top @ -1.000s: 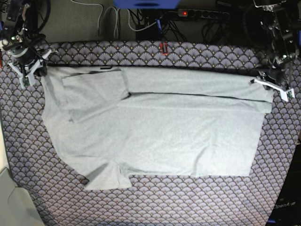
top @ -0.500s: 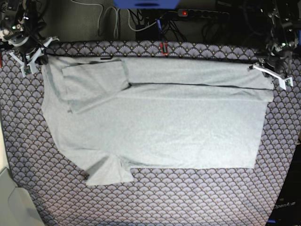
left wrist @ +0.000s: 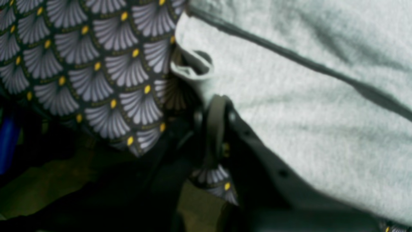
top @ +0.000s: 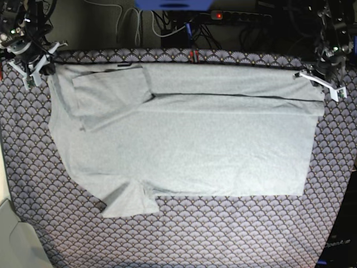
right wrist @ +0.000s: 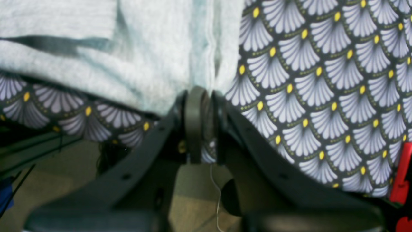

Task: Fold the T-shirt properly
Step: 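Move both grippers to the hem edge and pinch the fabric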

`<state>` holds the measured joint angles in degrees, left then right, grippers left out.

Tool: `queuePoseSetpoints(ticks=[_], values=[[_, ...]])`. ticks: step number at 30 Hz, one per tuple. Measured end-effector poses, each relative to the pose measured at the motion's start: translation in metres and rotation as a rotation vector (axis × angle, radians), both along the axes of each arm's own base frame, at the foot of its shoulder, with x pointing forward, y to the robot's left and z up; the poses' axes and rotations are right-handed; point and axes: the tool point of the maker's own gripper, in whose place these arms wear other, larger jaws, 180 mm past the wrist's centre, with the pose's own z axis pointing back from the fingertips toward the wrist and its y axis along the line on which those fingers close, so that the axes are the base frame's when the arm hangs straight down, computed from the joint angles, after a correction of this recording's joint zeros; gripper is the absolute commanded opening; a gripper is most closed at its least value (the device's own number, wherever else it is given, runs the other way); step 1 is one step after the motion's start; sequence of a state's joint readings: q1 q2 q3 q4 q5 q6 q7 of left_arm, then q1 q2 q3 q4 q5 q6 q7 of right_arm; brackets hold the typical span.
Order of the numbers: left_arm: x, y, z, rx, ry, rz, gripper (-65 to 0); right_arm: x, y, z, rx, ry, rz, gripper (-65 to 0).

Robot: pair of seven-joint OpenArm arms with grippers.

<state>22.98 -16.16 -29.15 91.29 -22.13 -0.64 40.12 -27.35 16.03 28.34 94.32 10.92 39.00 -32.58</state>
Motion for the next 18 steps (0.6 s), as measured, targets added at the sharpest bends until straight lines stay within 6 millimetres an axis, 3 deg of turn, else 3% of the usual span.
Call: queuePoseSetpoints(ticks=[2,4,8,10,12,15,18], values=[[0.0,0.0,0.0,0.0,0.0,0.0,-58.5,0.0,0.0,0.0,0.0,0.001,-0.001,-65.0],[-0.001,0.001,-0.001,0.007,0.005,0.001,-49.0,0.0,0.0,0.0,0.0,0.001,-0.001,-62.7],[-0.003,0.003,-0.002,0.009,0.011,0.009,-25.6,-0.006,-0.002,-0.005,-0.012,0.049,-0.002,-47.3],[-0.002,0.003,-0.002,0.01,0.01,0.008,-17.5,-0.006,-0.004,-0.005,-0.019,0.055,-0.002,-40.6],[-0.002,0.003,-0.002,0.01,0.009,0.008,-12.3,-0.006,-0.006,-0.004,-0.022,0.053,-0.004,-37.6],[-0.002,0.005,0.0,0.011,0.004,0.014,-10.2,-0.007,-0.009,-0.003,-0.026,0.053,-0.017,-37.3],[0.0,0.03,0.014,0.035,-0.035,0.085,-10.0,-0.01,-0.027,0.004,-0.049,0.043,-0.063,-37.3]])
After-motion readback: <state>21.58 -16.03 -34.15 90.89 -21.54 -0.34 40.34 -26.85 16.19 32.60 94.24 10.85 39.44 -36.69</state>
